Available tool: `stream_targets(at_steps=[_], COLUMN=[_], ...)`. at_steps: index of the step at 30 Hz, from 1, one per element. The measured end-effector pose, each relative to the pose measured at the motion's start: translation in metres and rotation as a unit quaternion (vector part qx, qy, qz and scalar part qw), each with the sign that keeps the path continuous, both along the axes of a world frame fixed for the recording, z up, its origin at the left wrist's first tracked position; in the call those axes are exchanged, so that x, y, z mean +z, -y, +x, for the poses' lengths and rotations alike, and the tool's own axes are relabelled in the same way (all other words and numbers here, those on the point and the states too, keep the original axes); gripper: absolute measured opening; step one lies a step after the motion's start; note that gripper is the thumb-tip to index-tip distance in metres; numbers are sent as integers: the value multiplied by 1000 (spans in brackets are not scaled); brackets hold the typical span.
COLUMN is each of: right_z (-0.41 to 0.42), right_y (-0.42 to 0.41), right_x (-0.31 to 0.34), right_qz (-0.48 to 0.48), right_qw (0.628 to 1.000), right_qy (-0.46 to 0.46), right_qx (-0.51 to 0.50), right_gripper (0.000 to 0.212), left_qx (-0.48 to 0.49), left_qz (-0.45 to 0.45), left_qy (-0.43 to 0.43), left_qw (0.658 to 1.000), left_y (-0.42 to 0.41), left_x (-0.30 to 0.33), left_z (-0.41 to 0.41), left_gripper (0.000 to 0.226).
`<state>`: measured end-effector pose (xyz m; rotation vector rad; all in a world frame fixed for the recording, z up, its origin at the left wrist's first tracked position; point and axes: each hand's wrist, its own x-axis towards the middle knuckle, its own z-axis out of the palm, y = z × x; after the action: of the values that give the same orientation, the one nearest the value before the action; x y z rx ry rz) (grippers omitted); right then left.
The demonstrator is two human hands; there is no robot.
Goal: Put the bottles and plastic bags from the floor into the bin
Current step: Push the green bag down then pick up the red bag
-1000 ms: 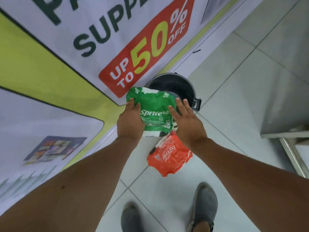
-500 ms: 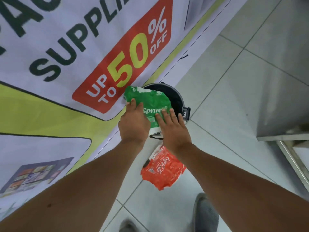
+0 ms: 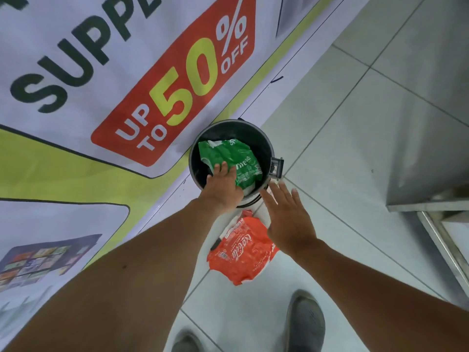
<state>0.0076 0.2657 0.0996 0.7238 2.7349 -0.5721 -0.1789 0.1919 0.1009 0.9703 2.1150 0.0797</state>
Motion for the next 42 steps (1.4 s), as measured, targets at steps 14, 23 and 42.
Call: stream_targets(at_steps=[14,23,42], right_z=[56,64,75], right_y=[59,73,83], right_x=[-44,-155,-105], right_qz=[-57,-76,-120], right_qw=[993,989,987], right_qy=[101,129,21], right_qx=[24,-22,-100], right_gripper=[76,77,40], left_qx=[6,55,138], left_qz=[104,-23,73], left_qy=[-111,-76,-106], left_qw=[988,995,982], left_y=[145,169,162], left_x=[-57,-178,-119], left_z=[116,155,146], left_gripper=[56,74,31])
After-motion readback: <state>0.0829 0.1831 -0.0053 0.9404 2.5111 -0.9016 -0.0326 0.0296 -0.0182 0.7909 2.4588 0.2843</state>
